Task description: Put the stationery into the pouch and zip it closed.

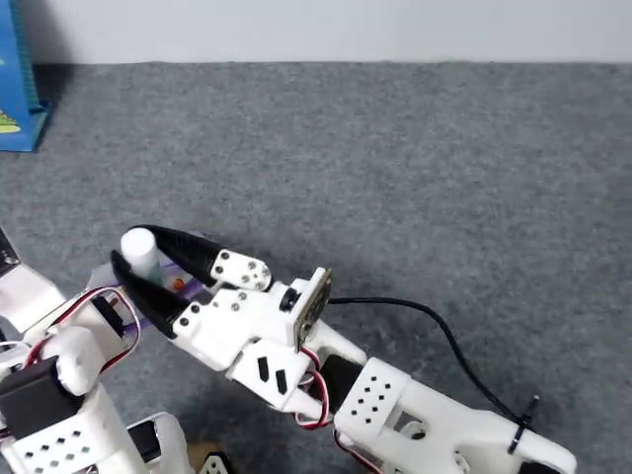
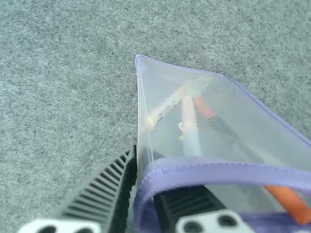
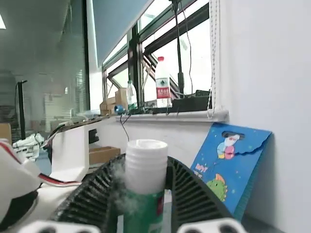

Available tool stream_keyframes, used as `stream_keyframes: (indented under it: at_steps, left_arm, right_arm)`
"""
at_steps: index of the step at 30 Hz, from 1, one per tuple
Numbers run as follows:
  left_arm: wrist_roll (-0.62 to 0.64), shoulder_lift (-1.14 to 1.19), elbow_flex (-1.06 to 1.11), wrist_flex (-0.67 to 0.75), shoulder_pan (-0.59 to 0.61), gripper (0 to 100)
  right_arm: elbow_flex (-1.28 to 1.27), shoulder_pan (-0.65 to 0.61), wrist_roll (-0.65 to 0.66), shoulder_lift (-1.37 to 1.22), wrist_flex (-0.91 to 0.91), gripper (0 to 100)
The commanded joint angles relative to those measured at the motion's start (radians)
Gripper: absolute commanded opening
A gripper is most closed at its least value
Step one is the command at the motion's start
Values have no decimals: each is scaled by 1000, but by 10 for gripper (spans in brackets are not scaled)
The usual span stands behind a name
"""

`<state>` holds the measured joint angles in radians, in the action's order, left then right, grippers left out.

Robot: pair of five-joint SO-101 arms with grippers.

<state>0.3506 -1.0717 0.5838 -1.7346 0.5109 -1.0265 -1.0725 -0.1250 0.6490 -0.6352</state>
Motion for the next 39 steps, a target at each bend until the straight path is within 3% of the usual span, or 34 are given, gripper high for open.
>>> stream_keyframes:
  at_steps: [1, 11, 21, 24, 28, 39]
  left_arm:
    - [9, 3, -10, -17, 9, 11]
    - [9, 3, -5, -18, 9, 11]
    - [9, 3, -5, -18, 9, 11]
    - [9, 3, -5, -18, 9, 11]
    - [9, 3, -5, -18, 9, 11]
    - [9, 3, -5, -18, 9, 11]
  right_arm:
    - [63, 2, 11, -31, -76, 8]
    - [63, 44, 11, -251, -272, 8]
    - [-3, 65, 57, -225, -275, 15]
    - [-35, 58, 157, -170, -275, 102]
    - [-94, 44, 160, -131, -272, 226]
    - [-230, 45, 163, -2, -262, 31]
